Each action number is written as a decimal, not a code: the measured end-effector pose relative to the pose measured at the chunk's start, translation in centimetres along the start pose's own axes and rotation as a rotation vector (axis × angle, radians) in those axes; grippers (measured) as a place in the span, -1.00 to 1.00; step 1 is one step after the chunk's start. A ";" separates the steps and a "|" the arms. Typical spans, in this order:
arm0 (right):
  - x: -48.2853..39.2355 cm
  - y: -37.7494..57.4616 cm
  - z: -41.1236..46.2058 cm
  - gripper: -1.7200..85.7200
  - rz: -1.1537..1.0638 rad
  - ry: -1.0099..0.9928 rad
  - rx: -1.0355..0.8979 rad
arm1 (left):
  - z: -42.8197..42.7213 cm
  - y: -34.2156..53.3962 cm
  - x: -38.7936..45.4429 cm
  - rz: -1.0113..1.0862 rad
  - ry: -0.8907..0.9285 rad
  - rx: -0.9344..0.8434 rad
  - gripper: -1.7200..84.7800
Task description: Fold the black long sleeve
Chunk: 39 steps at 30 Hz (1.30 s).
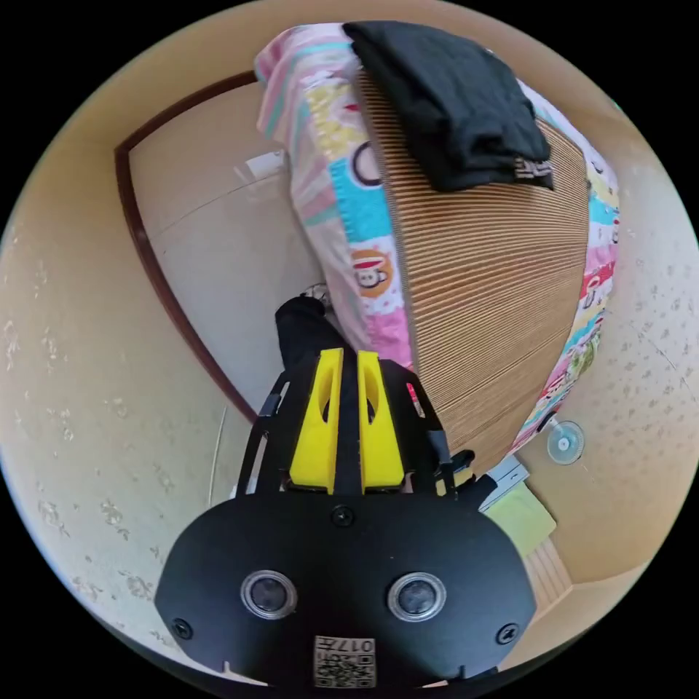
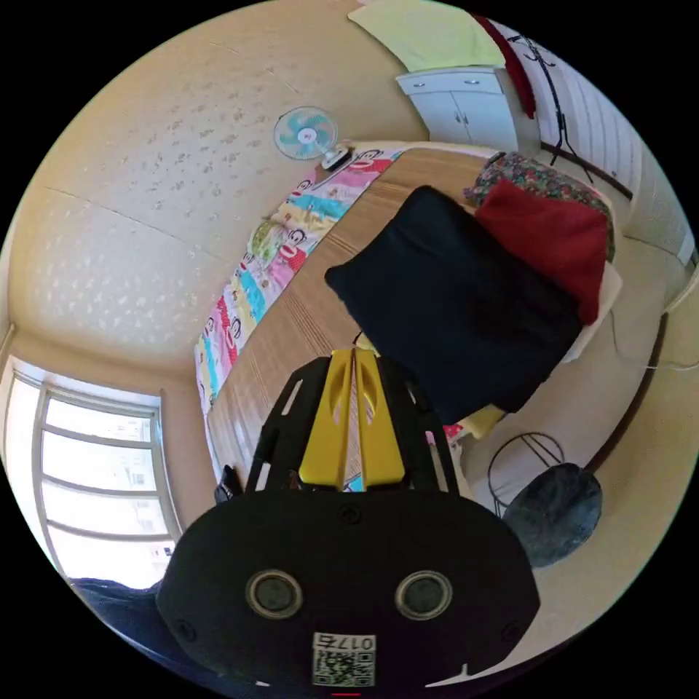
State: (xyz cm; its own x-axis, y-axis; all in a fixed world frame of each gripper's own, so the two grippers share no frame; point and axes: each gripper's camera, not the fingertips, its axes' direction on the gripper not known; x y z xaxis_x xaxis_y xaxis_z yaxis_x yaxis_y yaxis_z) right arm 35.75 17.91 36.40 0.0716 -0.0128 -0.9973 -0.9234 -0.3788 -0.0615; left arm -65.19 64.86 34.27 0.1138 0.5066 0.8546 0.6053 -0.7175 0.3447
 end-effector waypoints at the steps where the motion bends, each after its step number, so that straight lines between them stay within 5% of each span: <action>1: -1.7 0.3 4.0 -0.95 -0.028 -0.089 -0.158 | 1.6 1.5 -1.7 -0.006 -0.022 -0.039 -0.85; 5: -13.8 5.0 18.9 -0.95 -0.404 -0.243 -0.939 | 5.7 5.4 -4.8 0.008 0.049 -0.101 -0.89; 7: -19.9 10.0 22.6 -0.95 -0.659 0.057 -1.128 | 5.3 4.8 -5.4 -0.003 0.108 -0.133 -0.93; 9: -24.3 16.5 26.6 -0.95 -0.955 0.578 -1.213 | 2.2 3.8 -4.3 0.055 0.101 -0.052 -0.93; 11: -25.2 19.8 28.9 -0.95 -1.042 0.856 -1.213 | -0.8 2.8 -2.3 0.140 0.068 0.007 -0.93; 14: -25.1 21.9 31.1 -0.95 -0.948 0.987 -1.212 | -4.7 1.6 2.2 0.310 -0.026 0.062 -0.89; 18: -24.1 23.5 31.0 -0.95 -0.818 0.919 -1.227 | -7.9 1.3 8.7 0.532 -0.136 0.112 -0.85; 24: -20.8 23.7 27.1 -0.95 -0.587 0.579 -1.240 | -9.0 -0.1 14.9 0.654 -0.224 0.120 -0.81; 32: -13.1 17.0 13.9 -0.95 -0.042 -0.795 -0.757 | -10.1 -2.7 19.3 0.609 -0.151 0.179 -0.76; 39: -14.1 15.1 12.9 -0.95 -0.100 -0.848 -0.689 | -7.4 -5.7 17.0 0.514 -0.080 0.035 -0.80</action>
State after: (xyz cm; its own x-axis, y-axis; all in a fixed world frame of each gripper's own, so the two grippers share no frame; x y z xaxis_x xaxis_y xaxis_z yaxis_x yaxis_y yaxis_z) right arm 15.93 24.26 48.99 -0.3918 0.5877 -0.7079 -0.5006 -0.7817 -0.3719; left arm -72.54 73.97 49.71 0.4619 0.1293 0.8774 0.4816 -0.8673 -0.1257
